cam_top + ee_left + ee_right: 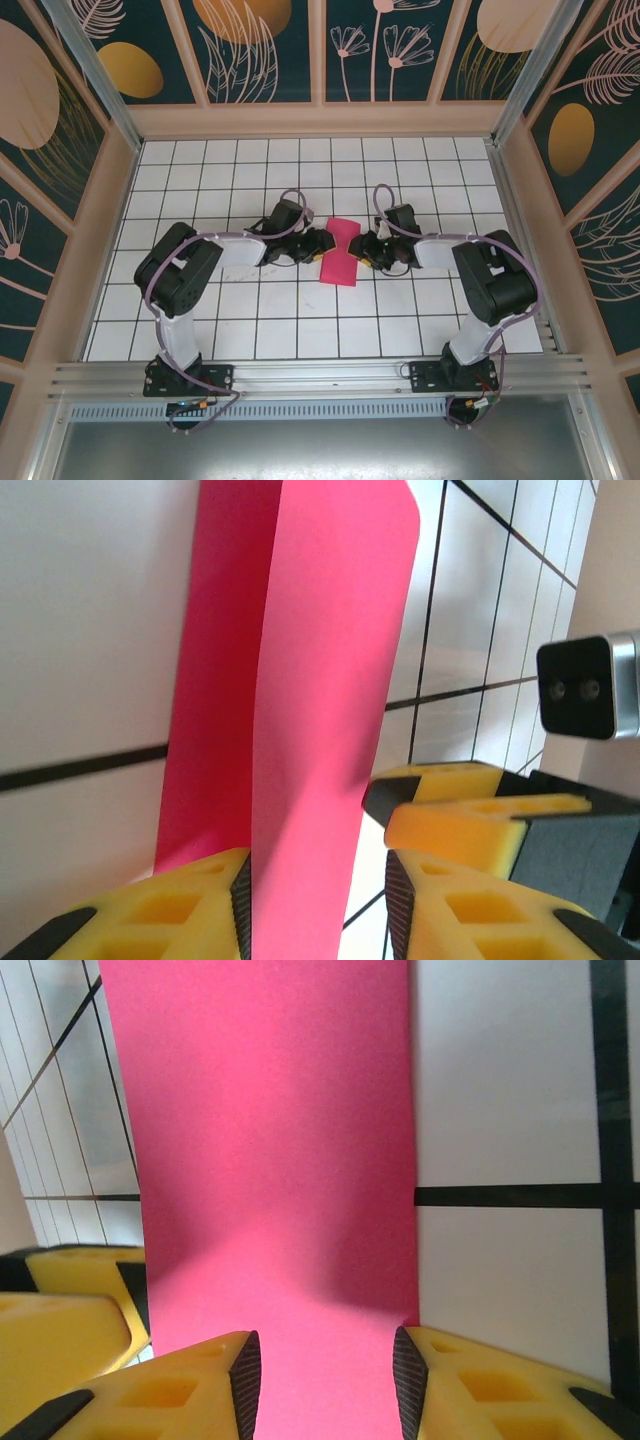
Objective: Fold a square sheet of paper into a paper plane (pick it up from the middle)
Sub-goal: Fold the triangle a second time at the center of the table.
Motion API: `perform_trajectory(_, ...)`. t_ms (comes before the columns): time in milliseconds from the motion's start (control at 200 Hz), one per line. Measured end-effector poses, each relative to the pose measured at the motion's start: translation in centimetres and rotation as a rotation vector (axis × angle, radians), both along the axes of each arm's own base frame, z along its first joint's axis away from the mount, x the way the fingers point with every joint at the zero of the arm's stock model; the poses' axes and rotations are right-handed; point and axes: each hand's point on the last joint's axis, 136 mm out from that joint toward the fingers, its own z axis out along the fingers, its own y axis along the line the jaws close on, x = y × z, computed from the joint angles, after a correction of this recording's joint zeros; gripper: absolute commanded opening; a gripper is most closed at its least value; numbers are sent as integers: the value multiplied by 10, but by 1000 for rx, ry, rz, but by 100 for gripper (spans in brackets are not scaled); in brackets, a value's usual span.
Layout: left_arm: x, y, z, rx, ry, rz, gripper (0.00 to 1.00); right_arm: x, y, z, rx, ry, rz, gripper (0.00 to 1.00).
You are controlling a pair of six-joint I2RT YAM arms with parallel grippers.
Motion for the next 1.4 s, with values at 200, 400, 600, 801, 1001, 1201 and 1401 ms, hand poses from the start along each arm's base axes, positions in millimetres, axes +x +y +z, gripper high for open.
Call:
perform_trajectory(200,5,-3,1,-9,-2,1,29,-5,-2,8,-5,-39,3,47)
perform_trajectory(400,9,-5,6,-31,-10,13,16,-7,0,56,-24,-235,27,51)
perform_trajectory(600,10,-7,10,-51,-8,15,8,-26,8,69,-75,-366,90,53)
perform_trajectory(801,9,-8,11,-58,-5,10,8,-60,44,63,-200,-487,264,61)
perform_trajectory(1001,9,-8,11,-60,-3,8,8,-67,74,56,-413,-594,363,62)
perform_trajectory(1201,8,-9,11,-62,1,9,8,-66,74,35,-643,-624,377,62)
perform_trajectory(1401,8,-9,11,-63,3,10,8,-64,61,26,-788,-640,361,54)
